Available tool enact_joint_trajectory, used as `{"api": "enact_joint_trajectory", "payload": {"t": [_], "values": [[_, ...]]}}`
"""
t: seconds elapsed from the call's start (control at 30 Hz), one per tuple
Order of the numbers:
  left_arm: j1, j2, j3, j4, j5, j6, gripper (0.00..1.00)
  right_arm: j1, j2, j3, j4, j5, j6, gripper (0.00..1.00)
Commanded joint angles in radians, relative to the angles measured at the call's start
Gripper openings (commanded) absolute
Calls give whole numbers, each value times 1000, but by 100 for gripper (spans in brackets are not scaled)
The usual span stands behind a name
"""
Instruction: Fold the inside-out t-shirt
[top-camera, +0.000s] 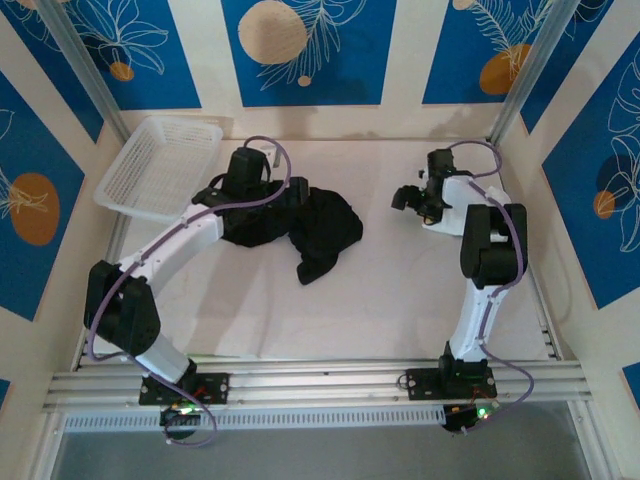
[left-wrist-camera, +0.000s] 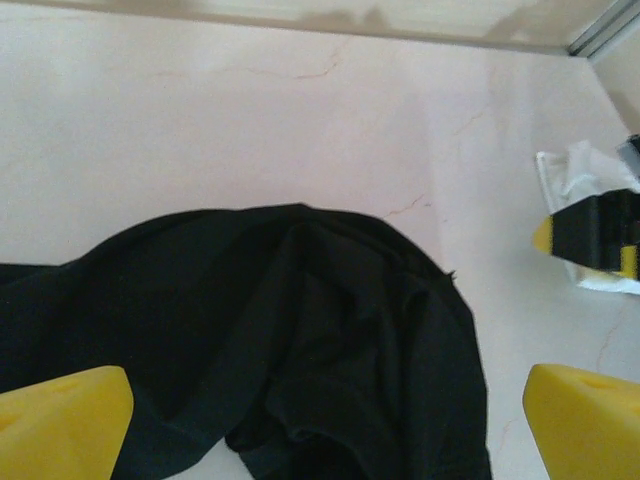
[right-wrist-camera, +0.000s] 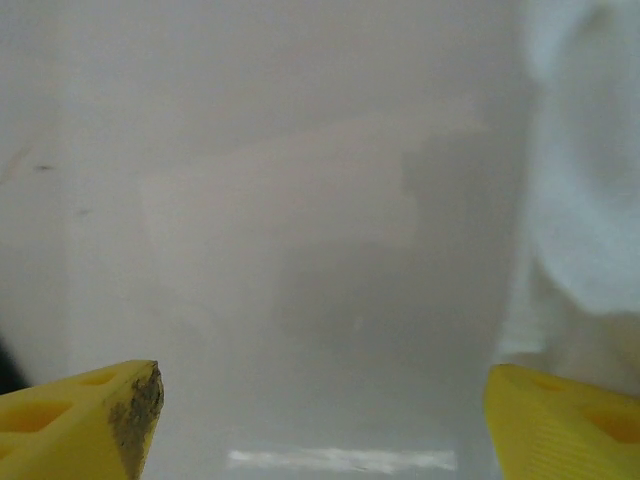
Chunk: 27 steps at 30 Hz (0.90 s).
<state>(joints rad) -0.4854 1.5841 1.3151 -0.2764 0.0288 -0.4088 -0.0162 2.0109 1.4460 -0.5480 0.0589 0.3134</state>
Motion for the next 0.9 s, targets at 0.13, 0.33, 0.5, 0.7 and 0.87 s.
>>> {"api": "enact_joint_trajectory", "payload": {"t": [0.13,0.33,0.5,0.7,0.87], "values": [[69,-86,-117,0,-53,11,100,-102,-53,3,-116,120,-39,84],[214,-124,-239,16,-31,-19,100,-8,-245,-113,30,-77,-33,81],[291,-49,-251,-17,-24,18,98,224,-413,-307,188,-172,8,79],[289,79,-225,-13,3,33,94,460,-448,-407,369,-159,103,81],[289,213,-149,-3,-7,43,77,572,-304,-313,419,-69,125,78]]}}
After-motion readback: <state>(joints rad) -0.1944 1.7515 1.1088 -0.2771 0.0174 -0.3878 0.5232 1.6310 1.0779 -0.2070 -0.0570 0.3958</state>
